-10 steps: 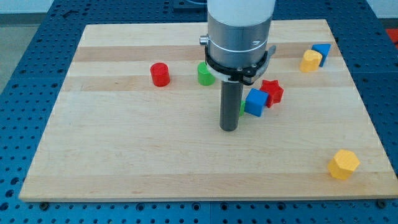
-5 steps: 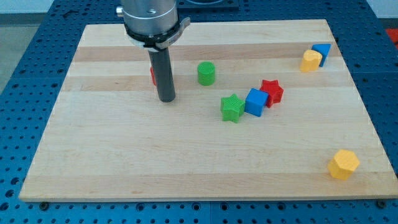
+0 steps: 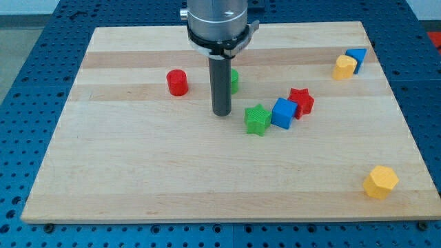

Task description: Point your arm at the yellow hexagon

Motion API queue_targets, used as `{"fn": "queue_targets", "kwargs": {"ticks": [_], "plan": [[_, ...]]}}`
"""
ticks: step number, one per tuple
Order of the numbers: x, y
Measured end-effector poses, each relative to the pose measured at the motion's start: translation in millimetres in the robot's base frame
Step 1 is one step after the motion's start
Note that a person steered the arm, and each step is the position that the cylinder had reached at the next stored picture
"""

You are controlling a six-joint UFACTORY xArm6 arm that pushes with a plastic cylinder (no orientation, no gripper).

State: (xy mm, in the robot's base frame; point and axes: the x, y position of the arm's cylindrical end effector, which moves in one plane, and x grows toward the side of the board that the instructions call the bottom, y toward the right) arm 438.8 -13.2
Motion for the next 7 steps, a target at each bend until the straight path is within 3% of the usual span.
{"fn": "queue_targets", "kwargs": {"ticks": [7], "plan": [[13,1]]}}
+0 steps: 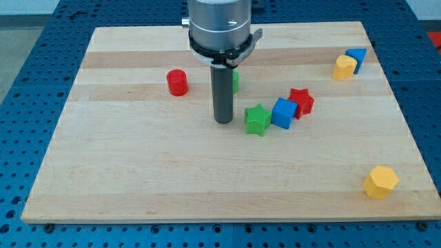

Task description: Point your arm at the yellow hexagon

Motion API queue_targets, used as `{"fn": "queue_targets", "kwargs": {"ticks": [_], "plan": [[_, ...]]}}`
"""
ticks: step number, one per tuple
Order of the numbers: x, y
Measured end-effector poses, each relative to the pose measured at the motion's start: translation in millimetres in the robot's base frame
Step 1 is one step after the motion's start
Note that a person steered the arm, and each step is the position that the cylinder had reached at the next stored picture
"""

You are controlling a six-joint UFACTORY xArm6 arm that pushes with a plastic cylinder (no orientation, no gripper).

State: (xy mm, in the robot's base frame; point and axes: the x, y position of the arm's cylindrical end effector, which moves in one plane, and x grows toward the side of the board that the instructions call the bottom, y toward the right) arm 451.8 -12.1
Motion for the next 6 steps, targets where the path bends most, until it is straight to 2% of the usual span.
{"fn": "queue_targets", "kwargs": {"ticks": [4,6], "plan": [[0,6],[43,-24]]}}
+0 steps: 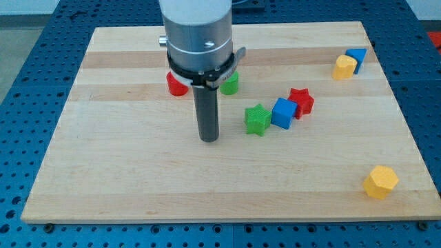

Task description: Point your arm at the yellow hexagon

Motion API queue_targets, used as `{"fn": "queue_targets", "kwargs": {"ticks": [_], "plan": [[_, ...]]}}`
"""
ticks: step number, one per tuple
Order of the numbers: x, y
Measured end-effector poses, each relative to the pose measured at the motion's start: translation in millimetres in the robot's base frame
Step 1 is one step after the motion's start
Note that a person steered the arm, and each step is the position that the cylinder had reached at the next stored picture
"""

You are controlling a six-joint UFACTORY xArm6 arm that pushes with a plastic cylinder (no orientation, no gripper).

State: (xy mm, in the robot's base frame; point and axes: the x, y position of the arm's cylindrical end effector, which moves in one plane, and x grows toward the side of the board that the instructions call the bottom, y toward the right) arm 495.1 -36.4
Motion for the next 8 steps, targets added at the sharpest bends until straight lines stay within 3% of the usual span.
{"fn": "queue_targets", "kwargs": {"ticks": [4,8], "plan": [[6,83],[26,264]]}}
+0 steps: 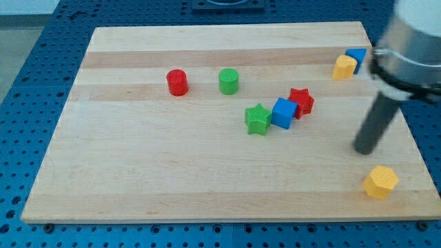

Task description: Point your arm at the yellow hexagon

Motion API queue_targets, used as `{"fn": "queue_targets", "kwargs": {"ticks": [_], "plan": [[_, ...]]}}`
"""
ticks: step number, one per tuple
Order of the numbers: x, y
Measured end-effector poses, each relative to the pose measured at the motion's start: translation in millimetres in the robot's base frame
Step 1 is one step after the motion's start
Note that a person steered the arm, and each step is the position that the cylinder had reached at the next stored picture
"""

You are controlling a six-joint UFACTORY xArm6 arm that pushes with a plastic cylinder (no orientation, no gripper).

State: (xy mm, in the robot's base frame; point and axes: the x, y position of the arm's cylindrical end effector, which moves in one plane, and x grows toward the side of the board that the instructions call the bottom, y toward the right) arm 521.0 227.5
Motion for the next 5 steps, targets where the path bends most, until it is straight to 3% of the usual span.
{"fn": "queue_targets", "kwargs": {"ticks": [2,5], "plan": [[76,90],[79,46]]}}
